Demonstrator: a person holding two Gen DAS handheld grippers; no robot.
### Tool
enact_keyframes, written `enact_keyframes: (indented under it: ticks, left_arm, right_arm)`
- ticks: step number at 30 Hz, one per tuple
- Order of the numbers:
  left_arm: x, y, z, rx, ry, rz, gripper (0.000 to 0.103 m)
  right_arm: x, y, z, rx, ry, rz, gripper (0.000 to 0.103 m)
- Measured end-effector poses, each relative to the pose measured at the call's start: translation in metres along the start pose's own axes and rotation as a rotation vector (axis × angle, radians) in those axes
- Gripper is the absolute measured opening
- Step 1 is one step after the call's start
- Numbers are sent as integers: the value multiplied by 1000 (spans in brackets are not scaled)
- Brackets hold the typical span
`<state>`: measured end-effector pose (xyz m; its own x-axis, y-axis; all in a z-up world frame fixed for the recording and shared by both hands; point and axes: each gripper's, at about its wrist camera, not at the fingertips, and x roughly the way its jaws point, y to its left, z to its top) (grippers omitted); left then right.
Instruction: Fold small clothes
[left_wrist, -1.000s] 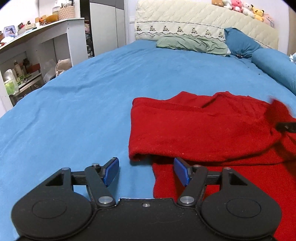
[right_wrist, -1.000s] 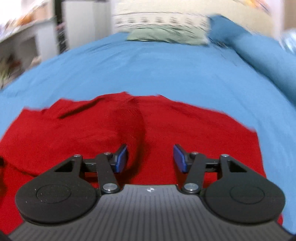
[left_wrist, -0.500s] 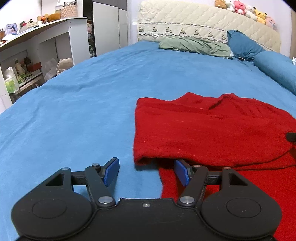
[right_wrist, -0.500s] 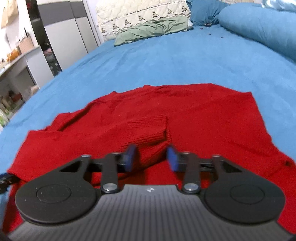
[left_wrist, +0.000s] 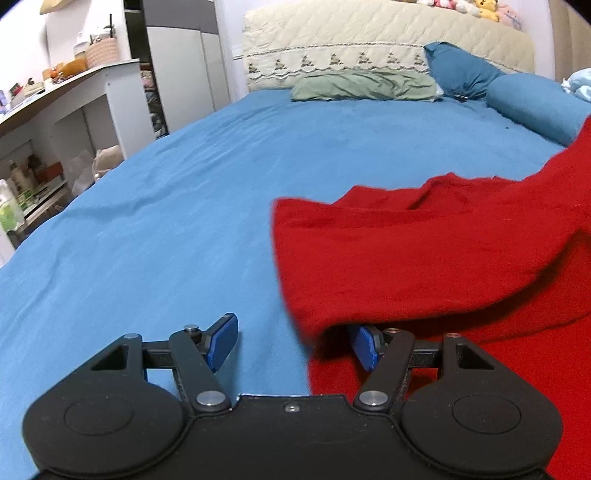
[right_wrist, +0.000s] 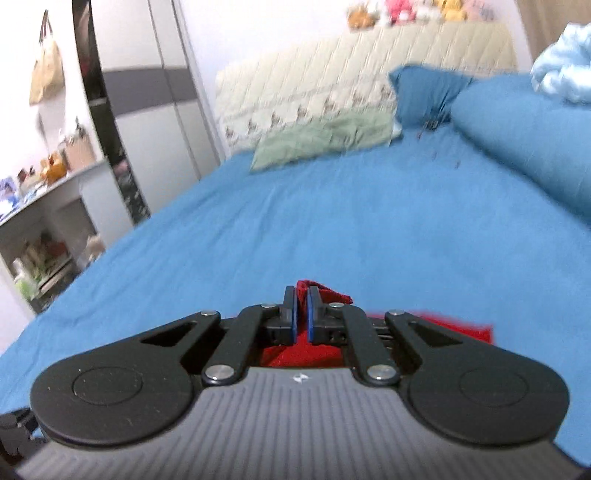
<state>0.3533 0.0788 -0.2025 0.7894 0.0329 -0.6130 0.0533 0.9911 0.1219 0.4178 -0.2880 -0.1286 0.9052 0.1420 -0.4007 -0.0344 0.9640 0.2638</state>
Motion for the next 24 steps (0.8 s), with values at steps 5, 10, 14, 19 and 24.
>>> enact_keyframes:
  ticks: [5, 10, 14, 19, 24]
  left_arm:
    - [6, -5, 5, 26, 9, -49, 39]
    - [0, -9, -2, 60, 23, -67, 10]
    - [-7, -8, -9, 42, 32, -67, 9]
    - [-16, -4, -11, 44, 47, -51, 8]
    - [-40, 0, 6, 11, 0, -80, 19]
  right_arm:
    - [-25, -31, 19, 20, -61, -79, 20]
    - [-28, -66, 2, 69, -10, -128, 20]
    - [-29, -80, -36, 74, 80, -160, 20]
    - [-31, -91, -81, 69, 166, -211, 20]
    - [-50, -91, -89, 110, 161, -221, 46]
